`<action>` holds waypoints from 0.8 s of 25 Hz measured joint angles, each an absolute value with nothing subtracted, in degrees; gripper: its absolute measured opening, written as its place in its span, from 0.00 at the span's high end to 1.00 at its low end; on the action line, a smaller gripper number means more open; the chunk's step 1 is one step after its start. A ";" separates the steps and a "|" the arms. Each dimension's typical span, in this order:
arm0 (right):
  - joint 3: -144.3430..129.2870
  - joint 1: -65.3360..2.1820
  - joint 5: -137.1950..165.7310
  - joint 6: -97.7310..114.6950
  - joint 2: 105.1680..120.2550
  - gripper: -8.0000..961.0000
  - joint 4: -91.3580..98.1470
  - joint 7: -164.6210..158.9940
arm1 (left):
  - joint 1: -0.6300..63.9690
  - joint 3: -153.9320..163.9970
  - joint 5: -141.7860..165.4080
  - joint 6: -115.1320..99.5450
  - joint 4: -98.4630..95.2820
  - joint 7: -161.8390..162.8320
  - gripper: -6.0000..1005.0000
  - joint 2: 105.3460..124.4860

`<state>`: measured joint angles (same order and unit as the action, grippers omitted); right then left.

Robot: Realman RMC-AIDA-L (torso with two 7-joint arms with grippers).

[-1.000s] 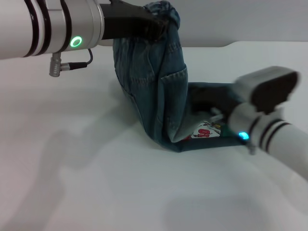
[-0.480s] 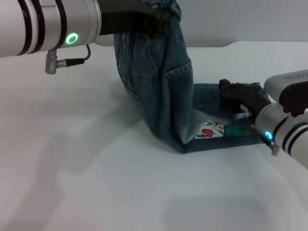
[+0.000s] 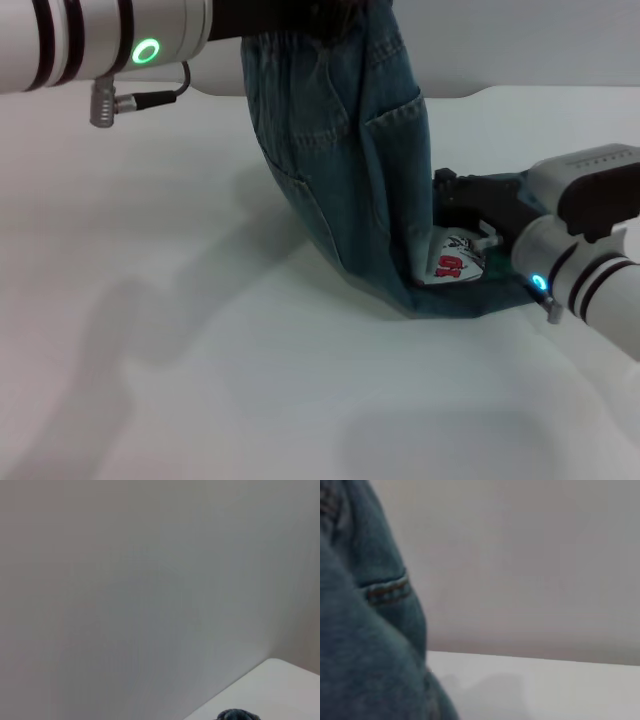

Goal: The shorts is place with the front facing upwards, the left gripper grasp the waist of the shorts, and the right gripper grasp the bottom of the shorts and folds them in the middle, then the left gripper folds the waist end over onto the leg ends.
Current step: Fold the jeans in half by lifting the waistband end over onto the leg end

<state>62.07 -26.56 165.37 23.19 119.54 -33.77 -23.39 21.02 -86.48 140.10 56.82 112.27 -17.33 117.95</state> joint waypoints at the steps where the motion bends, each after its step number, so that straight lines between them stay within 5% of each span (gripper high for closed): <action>1: 61.69 -26.88 165.35 23.04 119.59 0.99 -33.74 -23.51 | 21.10 -86.47 140.10 56.75 112.37 -17.33 0.85 117.95; 20: 51.26 -34.31 163.95 22.40 119.89 0.99 -33.07 -31.76 | 21.81 -84.24 139.92 54.20 112.30 -17.80 0.85 118.03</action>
<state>51.26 -34.31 163.95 22.40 119.89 -33.07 -31.77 21.81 -84.24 139.92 54.20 112.30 -17.80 118.03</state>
